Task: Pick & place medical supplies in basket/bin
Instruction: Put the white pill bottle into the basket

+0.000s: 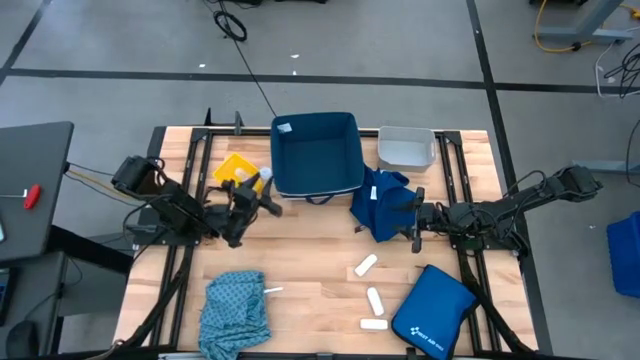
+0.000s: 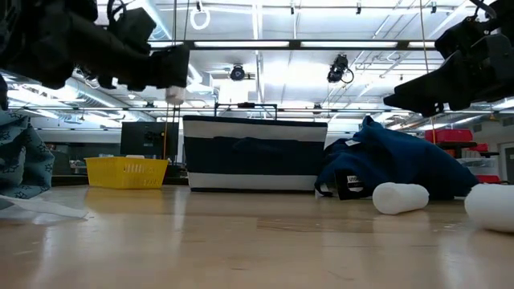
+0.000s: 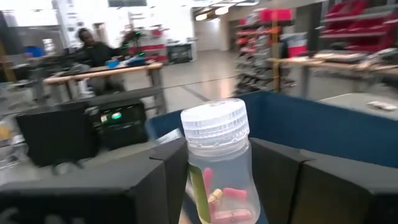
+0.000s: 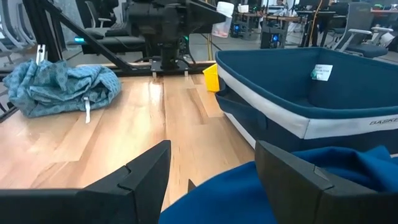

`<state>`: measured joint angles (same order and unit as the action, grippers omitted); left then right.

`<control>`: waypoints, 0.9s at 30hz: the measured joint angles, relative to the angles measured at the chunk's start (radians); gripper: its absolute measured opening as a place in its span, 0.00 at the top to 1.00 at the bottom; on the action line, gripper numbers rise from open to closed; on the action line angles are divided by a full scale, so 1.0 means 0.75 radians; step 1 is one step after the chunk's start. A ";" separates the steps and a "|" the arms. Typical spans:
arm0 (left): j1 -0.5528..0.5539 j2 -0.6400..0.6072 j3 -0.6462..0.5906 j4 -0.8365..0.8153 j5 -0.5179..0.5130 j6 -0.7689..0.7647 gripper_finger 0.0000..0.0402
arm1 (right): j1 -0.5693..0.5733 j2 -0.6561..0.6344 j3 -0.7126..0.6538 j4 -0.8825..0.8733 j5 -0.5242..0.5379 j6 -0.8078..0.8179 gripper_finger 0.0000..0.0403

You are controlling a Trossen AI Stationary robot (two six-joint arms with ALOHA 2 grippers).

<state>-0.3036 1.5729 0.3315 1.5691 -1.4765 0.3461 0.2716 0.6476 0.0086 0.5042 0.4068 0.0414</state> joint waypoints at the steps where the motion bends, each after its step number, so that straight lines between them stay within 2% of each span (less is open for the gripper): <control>1: 0.005 -0.007 -0.012 -0.004 -0.027 -0.004 0.63 | 0.000 0.000 0.000 -0.002 0.000 0.001 0.40; 5: 0.013 -0.045 -0.066 -0.001 -0.121 -0.006 0.63 | 0.000 0.000 0.000 -0.005 -0.001 0.009 0.40; 17: 0.080 -0.145 -0.236 -0.001 -0.127 -0.112 0.63 | 0.000 0.000 0.000 -0.010 -0.006 0.009 0.40; 23: 0.130 -0.145 -0.337 -0.004 -0.126 -0.277 0.63 | 0.000 0.000 0.000 -0.010 -0.005 0.009 0.40; 27: 0.129 -0.145 -0.399 -0.036 -0.077 -0.479 0.63 | 0.000 0.000 0.000 -0.010 -0.005 0.009 0.40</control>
<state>-0.2066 1.4639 0.0324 1.5423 -1.5345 -0.0130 0.2716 0.6475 0.0088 0.4965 0.4034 0.0479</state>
